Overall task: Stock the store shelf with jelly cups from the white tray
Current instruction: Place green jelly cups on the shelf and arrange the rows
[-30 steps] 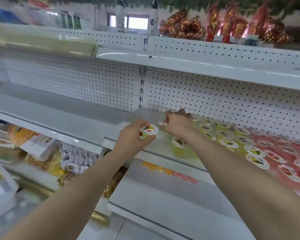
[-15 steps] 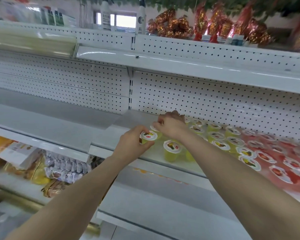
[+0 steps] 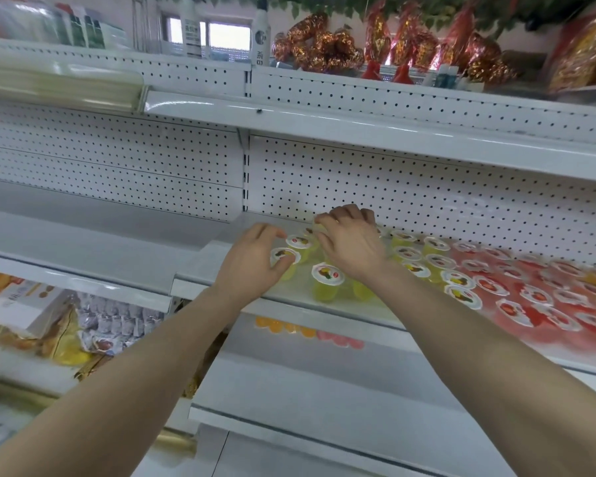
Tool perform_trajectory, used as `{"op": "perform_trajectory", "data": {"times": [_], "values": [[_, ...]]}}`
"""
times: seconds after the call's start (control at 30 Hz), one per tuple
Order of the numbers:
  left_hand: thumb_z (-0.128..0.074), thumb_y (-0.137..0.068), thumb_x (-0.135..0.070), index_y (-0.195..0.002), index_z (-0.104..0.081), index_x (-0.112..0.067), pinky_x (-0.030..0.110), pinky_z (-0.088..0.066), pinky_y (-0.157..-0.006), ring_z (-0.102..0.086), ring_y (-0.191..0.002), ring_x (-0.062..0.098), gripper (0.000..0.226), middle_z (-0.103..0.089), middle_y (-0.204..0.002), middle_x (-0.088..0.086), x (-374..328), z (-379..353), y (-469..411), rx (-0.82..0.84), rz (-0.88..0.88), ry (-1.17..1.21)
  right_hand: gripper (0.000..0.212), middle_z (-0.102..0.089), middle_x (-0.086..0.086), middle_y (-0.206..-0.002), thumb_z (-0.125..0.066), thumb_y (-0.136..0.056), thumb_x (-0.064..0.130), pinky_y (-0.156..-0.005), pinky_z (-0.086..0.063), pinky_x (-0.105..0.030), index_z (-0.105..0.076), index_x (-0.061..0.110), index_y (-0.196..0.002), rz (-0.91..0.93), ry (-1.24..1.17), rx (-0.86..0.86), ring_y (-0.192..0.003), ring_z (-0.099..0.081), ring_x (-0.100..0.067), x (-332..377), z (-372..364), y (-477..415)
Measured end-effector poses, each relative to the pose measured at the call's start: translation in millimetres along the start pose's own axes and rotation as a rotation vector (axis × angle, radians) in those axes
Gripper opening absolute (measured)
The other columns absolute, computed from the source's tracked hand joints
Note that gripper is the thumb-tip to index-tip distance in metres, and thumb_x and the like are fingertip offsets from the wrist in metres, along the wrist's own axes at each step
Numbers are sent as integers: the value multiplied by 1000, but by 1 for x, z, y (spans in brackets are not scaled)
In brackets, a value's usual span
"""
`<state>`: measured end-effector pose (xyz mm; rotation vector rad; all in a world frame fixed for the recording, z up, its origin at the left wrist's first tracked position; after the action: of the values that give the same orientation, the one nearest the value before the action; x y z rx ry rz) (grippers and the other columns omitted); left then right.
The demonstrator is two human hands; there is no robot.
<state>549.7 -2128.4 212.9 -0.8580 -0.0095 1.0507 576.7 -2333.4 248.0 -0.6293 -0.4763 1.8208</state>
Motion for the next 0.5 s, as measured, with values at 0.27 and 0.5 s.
{"op": "perform_trajectory", "data": {"times": [0.27,0.5], "values": [[-69,-86,-30,-117,-60,-14,34,-46,-83,-54,-112,27,36,-58,-119,6,-68,17,41,-83,-223,-75,36,-66,-6,-103,-56,-88,36,-84,-33,-42,-64,16,-116,7,163,-70,-101,-56,-31,-16,52,95],[-71,-82,-30,-119,-60,-13,39,-42,-95,-53,-112,31,42,-59,-120,8,-137,-4,113,30,-332,-42,43,-66,-10,-108,-54,-88,38,-88,-36,-45,-61,13,-122,-116,225,47,-104,-56,-33,-30,110,226]]}}
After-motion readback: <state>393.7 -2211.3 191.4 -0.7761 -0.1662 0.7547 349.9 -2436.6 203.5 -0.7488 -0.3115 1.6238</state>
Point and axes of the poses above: each hand's wrist, its own y-axis away from the middle knuckle, its own z-axis out of the back of the hand, x = y × z, the point moved 1 cm from there along -y, towards the middle knuckle
